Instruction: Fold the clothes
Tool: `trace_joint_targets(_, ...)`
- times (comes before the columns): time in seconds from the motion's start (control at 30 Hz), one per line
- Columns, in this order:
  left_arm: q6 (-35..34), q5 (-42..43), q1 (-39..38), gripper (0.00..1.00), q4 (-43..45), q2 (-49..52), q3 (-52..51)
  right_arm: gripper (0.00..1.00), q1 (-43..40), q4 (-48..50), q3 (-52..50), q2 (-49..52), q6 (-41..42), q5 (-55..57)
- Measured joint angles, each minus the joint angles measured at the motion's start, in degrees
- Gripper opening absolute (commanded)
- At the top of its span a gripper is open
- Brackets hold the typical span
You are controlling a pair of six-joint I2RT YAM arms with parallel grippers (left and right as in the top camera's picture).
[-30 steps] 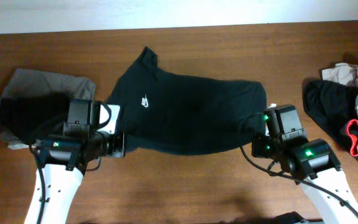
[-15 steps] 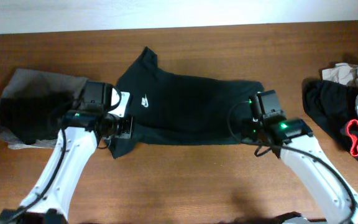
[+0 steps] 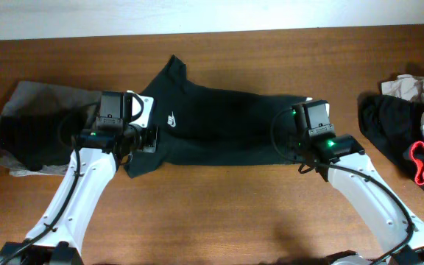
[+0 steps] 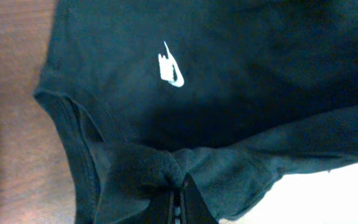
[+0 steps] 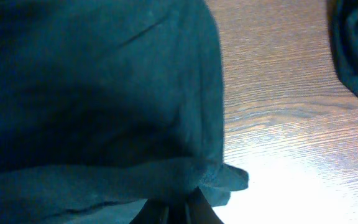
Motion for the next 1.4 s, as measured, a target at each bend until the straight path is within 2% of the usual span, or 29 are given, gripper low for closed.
trace_joint_targets(0.3,2.47,-2.58,0.00,0.01,2.05,4.85,0.00,0.08,-1.55,0.50,0.00,4.22,0.02,0.20)
trace_joint_targets(0.4,2.89,-3.78,0.00,0.09,2.73,5.90,0.00,0.09,-1.55,0.98,0.00,5.18,0.00,0.20)
trace_joint_targets(0.43,2.97,-4.09,0.00,0.16,2.80,6.05,0.00,0.13,-1.55,1.25,0.00,5.35,0.02,0.20)
trace_joint_targets(0.47,3.15,-4.33,0.00,0.23,2.91,6.10,0.00,0.22,-1.55,1.42,0.00,5.40,0.04,0.20)
trace_joint_targets(0.53,3.72,-4.74,0.00,0.50,3.13,6.10,0.00,0.47,-1.55,2.01,0.00,5.40,0.00,0.31)
trace_joint_targets(0.57,4.07,-5.14,0.00,0.64,3.15,6.10,0.00,0.64,-1.55,2.27,0.00,5.40,0.15,0.39)
trace_joint_targets(0.6,4.13,-5.75,0.00,0.77,3.13,6.10,0.00,0.67,-1.55,2.43,0.00,5.40,-0.02,0.48)
trace_joint_targets(0.67,4.44,-7.04,0.00,0.86,2.93,6.10,0.02,0.70,-1.55,2.43,0.00,5.40,-0.33,0.94)
trace_joint_targets(0.73,4.33,-7.98,0.00,0.99,1.68,6.10,0.46,0.70,-1.55,2.36,0.00,5.40,-0.50,1.31)
trace_joint_targets(0.93,4.44,-9.29,0.00,0.99,-3.54,6.10,5.95,0.76,-1.55,0.39,0.04,5.40,-0.74,1.70)
trace_joint_targets(1.07,4.46,-8.59,0.00,0.99,-5.81,6.10,11.78,0.77,-1.60,-6.23,2.78,5.38,-0.92,0.55)
trace_joint_targets(1.23,4.44,-2.93,0.00,0.98,-5.66,6.10,19.08,0.77,-1.66,-18.47,16.41,5.25,-1.11,-5.60)
trace_joint_targets(1.4,4.42,-1.22,0.00,0.98,-4.24,6.25,22.84,0.77,-2.99,-22.93,27.87,5.20,-1.29,-8.94)
